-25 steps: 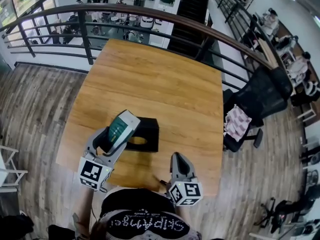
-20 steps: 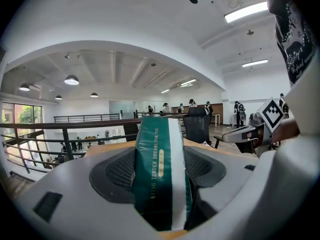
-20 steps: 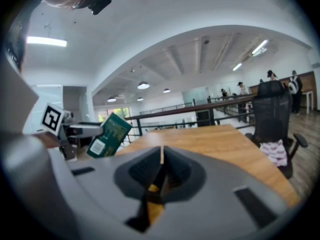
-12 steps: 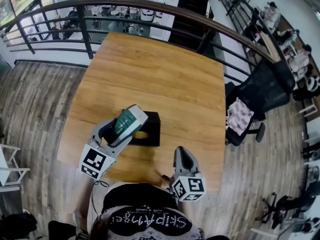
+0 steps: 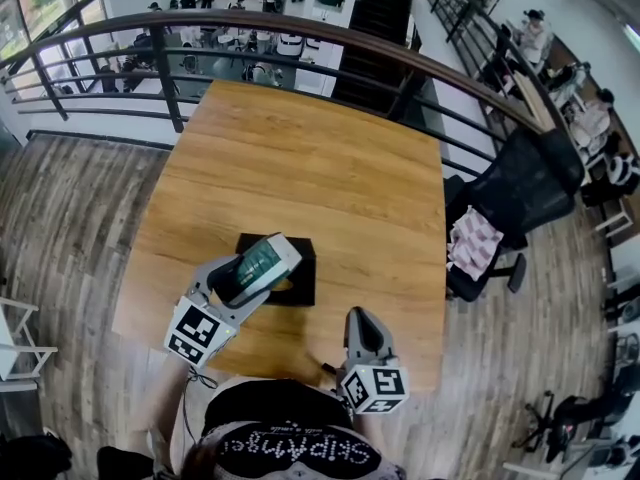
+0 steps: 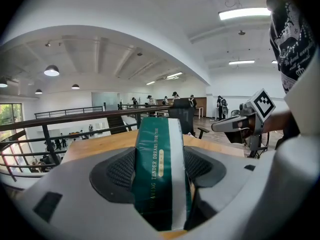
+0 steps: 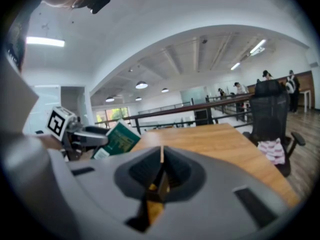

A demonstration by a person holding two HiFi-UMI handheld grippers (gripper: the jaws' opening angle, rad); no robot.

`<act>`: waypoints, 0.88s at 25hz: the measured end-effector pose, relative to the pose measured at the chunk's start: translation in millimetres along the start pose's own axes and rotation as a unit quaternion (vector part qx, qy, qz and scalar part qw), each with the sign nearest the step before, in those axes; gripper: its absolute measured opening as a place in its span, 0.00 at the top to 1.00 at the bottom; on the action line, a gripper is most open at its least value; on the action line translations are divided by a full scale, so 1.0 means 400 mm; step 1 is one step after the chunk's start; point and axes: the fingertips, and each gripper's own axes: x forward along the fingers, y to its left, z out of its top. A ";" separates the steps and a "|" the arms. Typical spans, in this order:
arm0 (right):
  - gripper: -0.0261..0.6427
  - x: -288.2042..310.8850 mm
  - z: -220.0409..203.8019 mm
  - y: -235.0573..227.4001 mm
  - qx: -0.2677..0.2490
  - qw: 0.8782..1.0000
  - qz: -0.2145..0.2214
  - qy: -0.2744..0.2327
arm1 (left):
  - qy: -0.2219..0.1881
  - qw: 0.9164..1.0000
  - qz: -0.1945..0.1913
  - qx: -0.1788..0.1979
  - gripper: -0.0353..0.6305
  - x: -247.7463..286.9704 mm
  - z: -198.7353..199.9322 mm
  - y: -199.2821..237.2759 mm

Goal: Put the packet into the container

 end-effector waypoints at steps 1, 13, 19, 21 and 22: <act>0.91 -0.002 -0.002 -0.002 0.001 1.000 -0.002 0.002 | 0.001 1.000 -0.003 -0.001 0.45 0.003 -0.002 -0.002; 0.91 -0.010 0.002 -0.008 -0.001 1.000 -0.007 0.003 | 0.015 1.000 -0.026 0.006 0.45 0.044 -0.035 -0.023; 0.91 -0.009 0.004 0.003 0.001 1.000 -0.009 0.004 | 0.037 0.998 -0.043 0.010 0.45 0.049 -0.071 -0.029; 0.90 -0.008 0.000 0.002 0.001 1.000 -0.010 0.005 | 0.045 0.998 -0.049 0.014 0.45 0.055 -0.087 -0.035; 0.90 -0.008 -0.002 0.000 0.001 1.000 -0.011 0.006 | 0.048 0.997 -0.051 0.015 0.45 0.058 -0.095 -0.039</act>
